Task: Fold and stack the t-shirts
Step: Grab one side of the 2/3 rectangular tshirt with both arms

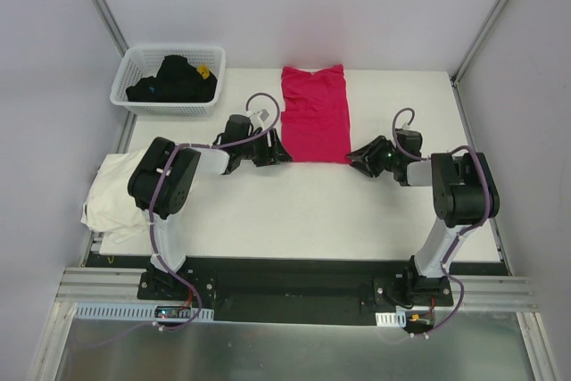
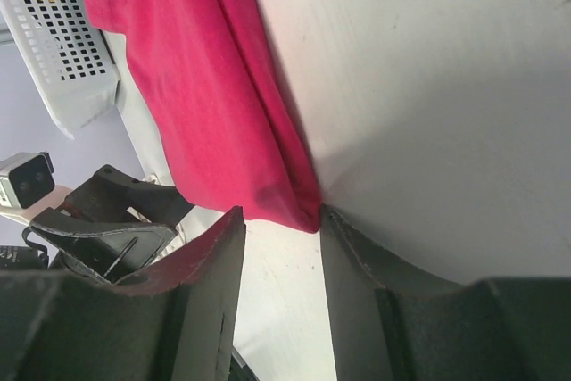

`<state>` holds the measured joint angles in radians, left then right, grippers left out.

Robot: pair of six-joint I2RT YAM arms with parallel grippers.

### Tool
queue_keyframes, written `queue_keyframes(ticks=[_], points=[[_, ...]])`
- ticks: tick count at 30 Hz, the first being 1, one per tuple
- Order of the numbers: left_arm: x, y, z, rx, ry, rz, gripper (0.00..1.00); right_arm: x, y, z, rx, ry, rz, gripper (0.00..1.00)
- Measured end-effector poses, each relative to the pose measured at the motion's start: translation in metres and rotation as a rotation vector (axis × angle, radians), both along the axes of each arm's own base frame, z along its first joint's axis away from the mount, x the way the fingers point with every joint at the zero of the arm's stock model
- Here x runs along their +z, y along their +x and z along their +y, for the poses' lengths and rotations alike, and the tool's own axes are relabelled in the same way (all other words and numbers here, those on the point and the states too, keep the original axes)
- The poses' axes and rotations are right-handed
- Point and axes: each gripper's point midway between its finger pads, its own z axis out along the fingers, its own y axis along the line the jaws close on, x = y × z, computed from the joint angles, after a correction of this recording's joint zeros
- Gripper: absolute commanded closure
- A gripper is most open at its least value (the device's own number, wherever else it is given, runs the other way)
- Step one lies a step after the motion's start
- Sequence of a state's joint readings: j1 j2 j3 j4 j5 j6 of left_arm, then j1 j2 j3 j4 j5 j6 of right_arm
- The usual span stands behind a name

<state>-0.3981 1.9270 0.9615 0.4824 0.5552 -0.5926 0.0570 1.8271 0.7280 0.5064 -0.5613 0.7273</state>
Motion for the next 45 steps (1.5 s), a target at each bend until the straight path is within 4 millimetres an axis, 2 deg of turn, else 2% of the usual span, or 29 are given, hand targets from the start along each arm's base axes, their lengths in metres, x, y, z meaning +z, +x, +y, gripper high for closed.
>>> queue_keyframes(ticks=[15, 25, 30, 36, 40, 44, 45], points=[[0.0, 0.009, -0.006, -0.006, -0.016, 0.006, 0.44, 0.0, 0.013, 0.01, 0.01, 0.02, -0.011, 0.58], [0.0, 0.014, -0.01, -0.005, -0.029, 0.013, 0.46, -0.003, 0.015, 0.01, 0.006, 0.024, -0.007, 0.66], [-0.002, 0.014, -0.01, -0.004, -0.03, 0.019, 0.58, -0.004, 0.016, 0.01, 0.005, 0.024, -0.007, 0.69], [-0.006, 0.014, -0.011, -0.004, -0.028, 0.03, 0.69, -0.006, 0.017, 0.011, 0.0, 0.029, 0.001, 0.76], [-0.01, 0.013, -0.011, -0.006, -0.03, 0.041, 0.71, -0.008, 0.018, 0.011, -0.001, 0.03, 0.007, 0.82], [-0.011, 0.013, -0.012, -0.01, -0.035, 0.05, 0.78, -0.01, 0.019, 0.012, -0.002, 0.03, 0.011, 0.9], [-0.011, 0.013, -0.012, -0.01, -0.036, 0.052, 0.79, -0.011, 0.019, 0.012, -0.002, 0.03, 0.013, 0.95]])
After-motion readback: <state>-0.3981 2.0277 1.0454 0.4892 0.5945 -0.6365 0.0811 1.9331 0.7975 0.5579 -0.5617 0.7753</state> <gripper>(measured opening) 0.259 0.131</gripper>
